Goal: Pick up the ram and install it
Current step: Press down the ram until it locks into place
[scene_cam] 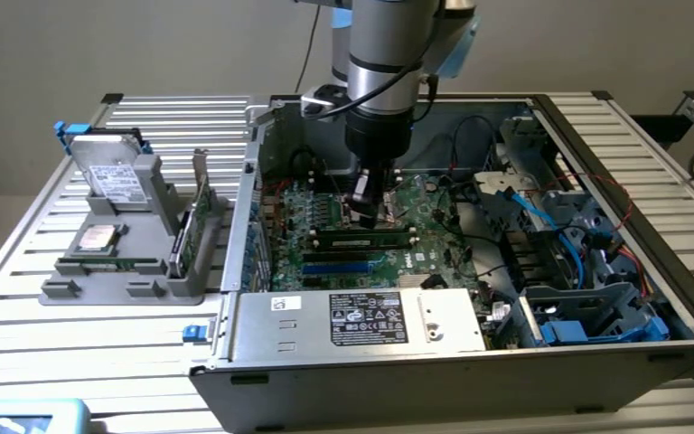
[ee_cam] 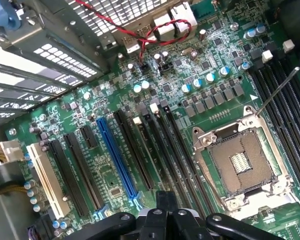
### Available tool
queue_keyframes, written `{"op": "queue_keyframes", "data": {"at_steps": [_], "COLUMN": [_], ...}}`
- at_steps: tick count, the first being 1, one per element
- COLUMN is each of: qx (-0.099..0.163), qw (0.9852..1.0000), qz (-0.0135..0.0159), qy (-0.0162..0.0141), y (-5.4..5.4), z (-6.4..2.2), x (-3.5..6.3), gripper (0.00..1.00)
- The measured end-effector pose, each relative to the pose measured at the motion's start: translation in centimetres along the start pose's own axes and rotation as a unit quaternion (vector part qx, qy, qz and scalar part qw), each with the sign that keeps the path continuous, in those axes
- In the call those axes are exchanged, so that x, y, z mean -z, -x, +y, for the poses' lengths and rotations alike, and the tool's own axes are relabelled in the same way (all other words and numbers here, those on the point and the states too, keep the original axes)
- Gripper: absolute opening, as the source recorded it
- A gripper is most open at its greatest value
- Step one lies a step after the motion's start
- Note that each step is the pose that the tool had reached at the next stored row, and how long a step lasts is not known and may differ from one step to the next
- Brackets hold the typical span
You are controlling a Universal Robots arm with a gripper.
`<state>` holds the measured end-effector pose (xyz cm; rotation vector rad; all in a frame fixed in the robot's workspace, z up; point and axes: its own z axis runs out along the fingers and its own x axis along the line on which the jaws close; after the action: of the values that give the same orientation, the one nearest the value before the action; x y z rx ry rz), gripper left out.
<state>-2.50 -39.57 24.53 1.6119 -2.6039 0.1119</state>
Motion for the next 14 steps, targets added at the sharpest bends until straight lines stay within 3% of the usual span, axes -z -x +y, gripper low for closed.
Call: {"op": "queue_keyframes", "data": {"at_steps": [7,11,14], "qx": [-0.048,-0.072,-0.089], "qw": [0.9988,0.9974,0.9961], "qz": [-0.0002,-0.0013,-0.0033], "qy": [0.0028,0.0021,-0.0001], "y": [0.0,0.01,0.0], "z": [0.0,0.0,0.0], "x": [-0.02,-0.04,-0.06], "gripper": [0.11,0.11,0.11]}}
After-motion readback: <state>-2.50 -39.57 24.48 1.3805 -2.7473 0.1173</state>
